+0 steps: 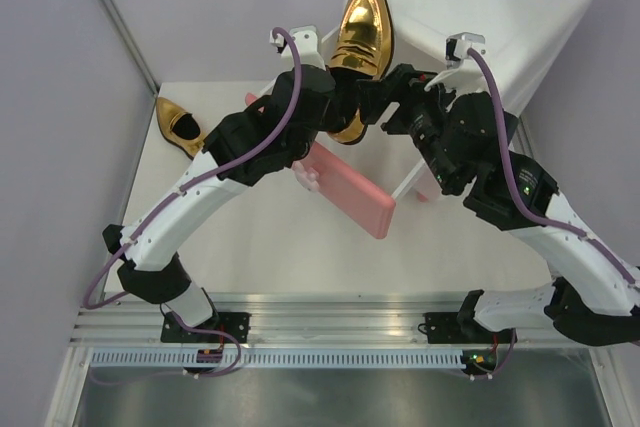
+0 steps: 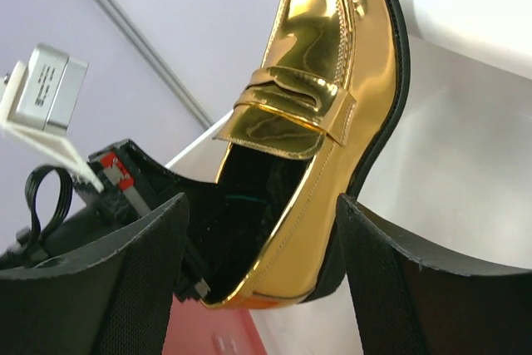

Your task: Place and organize the shoes in the shoe cabinet

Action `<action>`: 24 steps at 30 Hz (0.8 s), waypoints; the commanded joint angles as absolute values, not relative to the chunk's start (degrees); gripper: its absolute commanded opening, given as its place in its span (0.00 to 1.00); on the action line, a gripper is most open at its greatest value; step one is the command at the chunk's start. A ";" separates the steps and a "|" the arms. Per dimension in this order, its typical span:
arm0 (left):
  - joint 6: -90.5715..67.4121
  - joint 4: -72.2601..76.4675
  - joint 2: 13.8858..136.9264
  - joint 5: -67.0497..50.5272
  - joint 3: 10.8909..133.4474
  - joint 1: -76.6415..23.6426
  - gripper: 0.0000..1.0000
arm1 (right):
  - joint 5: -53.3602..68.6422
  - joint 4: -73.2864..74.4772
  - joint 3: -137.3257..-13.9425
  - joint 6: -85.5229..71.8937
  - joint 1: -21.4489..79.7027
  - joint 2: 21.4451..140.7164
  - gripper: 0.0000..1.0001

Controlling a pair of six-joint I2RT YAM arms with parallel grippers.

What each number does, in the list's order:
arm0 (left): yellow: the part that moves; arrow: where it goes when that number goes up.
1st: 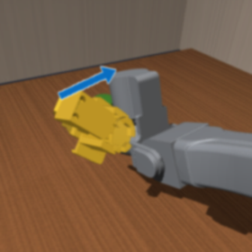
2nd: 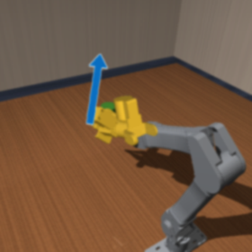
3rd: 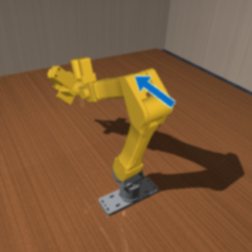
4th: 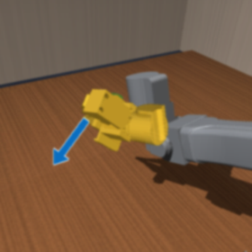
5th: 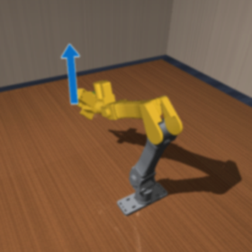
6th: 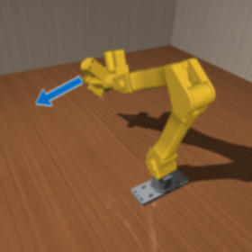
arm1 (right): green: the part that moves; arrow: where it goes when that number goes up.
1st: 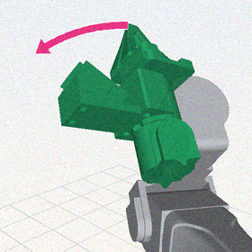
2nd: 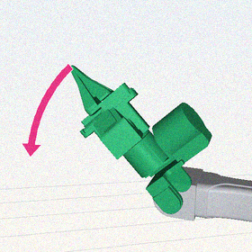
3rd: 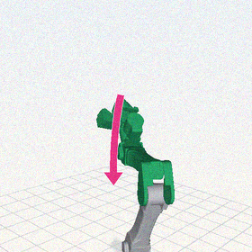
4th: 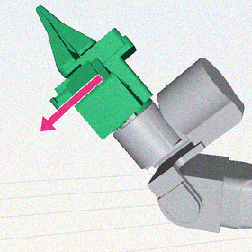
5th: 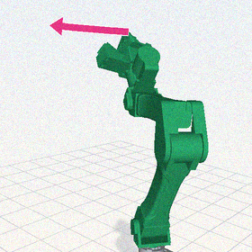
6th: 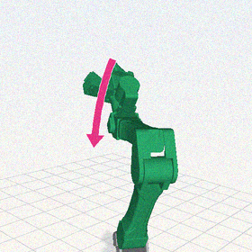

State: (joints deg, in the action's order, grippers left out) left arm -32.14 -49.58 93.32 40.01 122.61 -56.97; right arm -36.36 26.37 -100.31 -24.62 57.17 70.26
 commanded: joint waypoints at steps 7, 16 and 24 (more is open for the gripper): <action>-31.82 -40.61 91.14 40.43 124.63 -56.78 0.04 | -41.40 31.99 -108.54 -27.07 57.31 76.72 0.70; -30.41 -40.25 90.44 39.90 124.10 -56.78 0.03 | -39.64 33.05 -109.95 -16.36 57.22 78.66 0.67; -29.44 -39.38 89.65 39.73 123.22 -56.87 0.03 | -37.53 27.43 -109.16 4.01 57.22 78.84 0.67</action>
